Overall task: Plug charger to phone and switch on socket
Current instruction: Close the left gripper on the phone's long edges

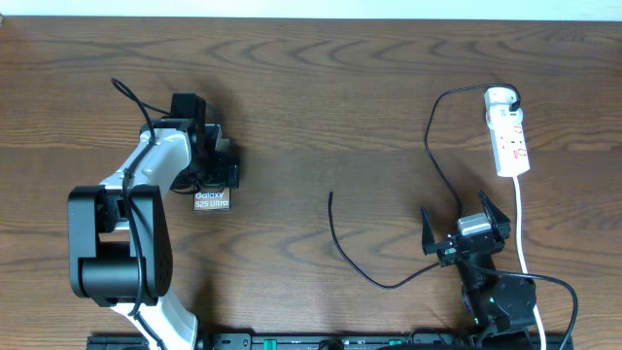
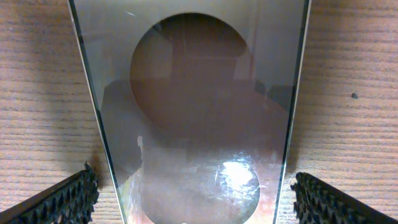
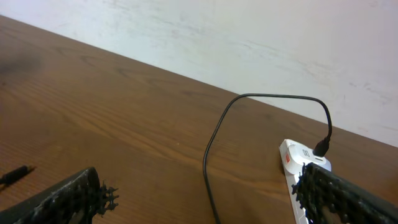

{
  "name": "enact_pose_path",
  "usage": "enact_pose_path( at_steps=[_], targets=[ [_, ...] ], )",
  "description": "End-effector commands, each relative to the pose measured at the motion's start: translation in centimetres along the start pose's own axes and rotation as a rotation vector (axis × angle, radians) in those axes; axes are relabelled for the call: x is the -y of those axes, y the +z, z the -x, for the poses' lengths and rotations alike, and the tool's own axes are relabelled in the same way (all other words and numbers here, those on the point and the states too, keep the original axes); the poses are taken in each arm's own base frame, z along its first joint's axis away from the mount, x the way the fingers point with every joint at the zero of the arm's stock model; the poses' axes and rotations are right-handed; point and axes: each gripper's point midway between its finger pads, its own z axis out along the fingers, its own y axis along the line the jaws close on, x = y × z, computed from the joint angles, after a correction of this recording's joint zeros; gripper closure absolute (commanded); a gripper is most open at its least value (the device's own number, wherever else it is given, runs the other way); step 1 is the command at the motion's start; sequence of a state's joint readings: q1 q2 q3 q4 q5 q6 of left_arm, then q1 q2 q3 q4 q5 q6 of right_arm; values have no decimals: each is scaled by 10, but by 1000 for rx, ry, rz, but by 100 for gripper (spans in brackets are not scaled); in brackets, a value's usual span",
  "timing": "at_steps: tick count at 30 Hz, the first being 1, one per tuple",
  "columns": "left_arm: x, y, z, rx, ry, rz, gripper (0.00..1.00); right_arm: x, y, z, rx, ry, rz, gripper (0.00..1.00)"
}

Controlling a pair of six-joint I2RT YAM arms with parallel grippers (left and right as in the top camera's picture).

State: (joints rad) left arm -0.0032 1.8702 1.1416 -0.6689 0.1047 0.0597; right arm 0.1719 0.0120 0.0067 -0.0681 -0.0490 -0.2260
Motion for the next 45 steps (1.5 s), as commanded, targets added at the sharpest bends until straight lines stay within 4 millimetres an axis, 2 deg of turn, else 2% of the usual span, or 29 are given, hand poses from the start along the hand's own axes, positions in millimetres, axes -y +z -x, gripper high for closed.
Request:
enact_pose_path(
  at_steps=[1,7,22,30,45],
  targets=[
    [-3,2,-3,-7,4,14,2,3,0,-1,-2,13,-14,1],
    [-12,2,-2,-2,-21,65,2,3,0,-1,-2,13,-14,1],
    [-12,4,7,28,-17,64,2,3,0,-1,-2,13,-14,1],
    [-12,15,2,-2,-17,64,2,3,0,-1,-2,13,-14,1],
    [-11,15,4,3,-6,64,2,3,0,-1,-2,13,-14,1]
  ],
)
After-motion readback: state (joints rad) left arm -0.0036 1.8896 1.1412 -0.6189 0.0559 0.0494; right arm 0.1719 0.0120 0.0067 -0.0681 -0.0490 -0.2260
